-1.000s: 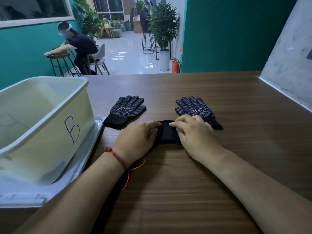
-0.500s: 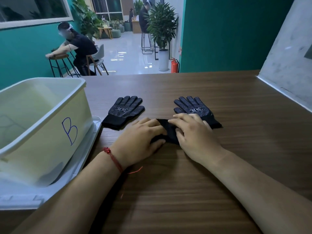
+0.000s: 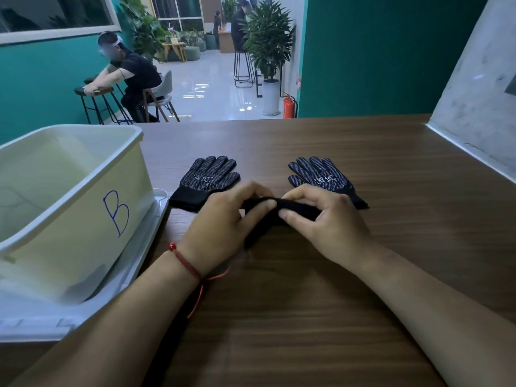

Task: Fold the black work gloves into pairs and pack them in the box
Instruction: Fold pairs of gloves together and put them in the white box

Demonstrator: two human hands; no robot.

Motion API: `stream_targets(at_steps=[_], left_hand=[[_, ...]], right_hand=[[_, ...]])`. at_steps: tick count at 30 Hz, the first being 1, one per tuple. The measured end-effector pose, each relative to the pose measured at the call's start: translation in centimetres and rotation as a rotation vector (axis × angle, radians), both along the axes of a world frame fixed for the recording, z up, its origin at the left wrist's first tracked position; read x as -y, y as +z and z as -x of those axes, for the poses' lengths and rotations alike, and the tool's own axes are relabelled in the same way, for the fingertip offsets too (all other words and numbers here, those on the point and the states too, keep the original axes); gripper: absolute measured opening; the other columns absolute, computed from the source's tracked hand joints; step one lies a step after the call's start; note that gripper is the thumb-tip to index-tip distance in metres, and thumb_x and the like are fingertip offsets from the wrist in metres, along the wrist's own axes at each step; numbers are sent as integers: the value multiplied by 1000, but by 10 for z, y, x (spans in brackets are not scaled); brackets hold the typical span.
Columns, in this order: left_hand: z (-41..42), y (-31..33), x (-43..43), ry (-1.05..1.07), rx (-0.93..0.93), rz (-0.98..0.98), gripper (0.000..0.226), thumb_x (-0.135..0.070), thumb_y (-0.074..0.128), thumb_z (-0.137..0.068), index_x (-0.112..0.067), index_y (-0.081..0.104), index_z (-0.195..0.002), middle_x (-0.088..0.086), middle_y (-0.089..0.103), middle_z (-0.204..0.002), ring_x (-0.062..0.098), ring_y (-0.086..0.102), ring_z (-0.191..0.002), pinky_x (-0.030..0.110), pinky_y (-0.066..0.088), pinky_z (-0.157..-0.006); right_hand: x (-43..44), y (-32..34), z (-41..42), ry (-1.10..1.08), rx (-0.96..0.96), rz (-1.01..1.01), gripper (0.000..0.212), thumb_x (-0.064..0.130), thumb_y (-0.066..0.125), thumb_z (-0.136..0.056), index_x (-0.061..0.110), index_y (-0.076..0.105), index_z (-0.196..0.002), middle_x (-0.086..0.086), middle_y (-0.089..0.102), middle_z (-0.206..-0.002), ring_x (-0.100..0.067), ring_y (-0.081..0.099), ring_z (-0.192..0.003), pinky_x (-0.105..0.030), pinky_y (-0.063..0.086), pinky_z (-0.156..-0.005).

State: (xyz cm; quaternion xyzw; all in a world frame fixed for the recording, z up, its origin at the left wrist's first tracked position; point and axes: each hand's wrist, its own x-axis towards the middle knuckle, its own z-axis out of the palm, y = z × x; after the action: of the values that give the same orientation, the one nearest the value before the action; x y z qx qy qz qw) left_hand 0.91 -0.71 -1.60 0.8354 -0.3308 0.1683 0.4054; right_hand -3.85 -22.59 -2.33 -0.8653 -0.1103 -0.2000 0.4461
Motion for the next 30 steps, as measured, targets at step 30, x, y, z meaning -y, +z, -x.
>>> stream_targets(at_steps=[30], left_hand=[[7,6,5,-193,-658,395,28,-2,77,-92,-6,74,-120,8,79,-94,20,76,-81,33,61,-69]], right_hand=[[1,8,-3,94,-186,-635,19,6,86,-87,7,77,-103,-18,78,-94,-29,77,-88,-39,65,-78]])
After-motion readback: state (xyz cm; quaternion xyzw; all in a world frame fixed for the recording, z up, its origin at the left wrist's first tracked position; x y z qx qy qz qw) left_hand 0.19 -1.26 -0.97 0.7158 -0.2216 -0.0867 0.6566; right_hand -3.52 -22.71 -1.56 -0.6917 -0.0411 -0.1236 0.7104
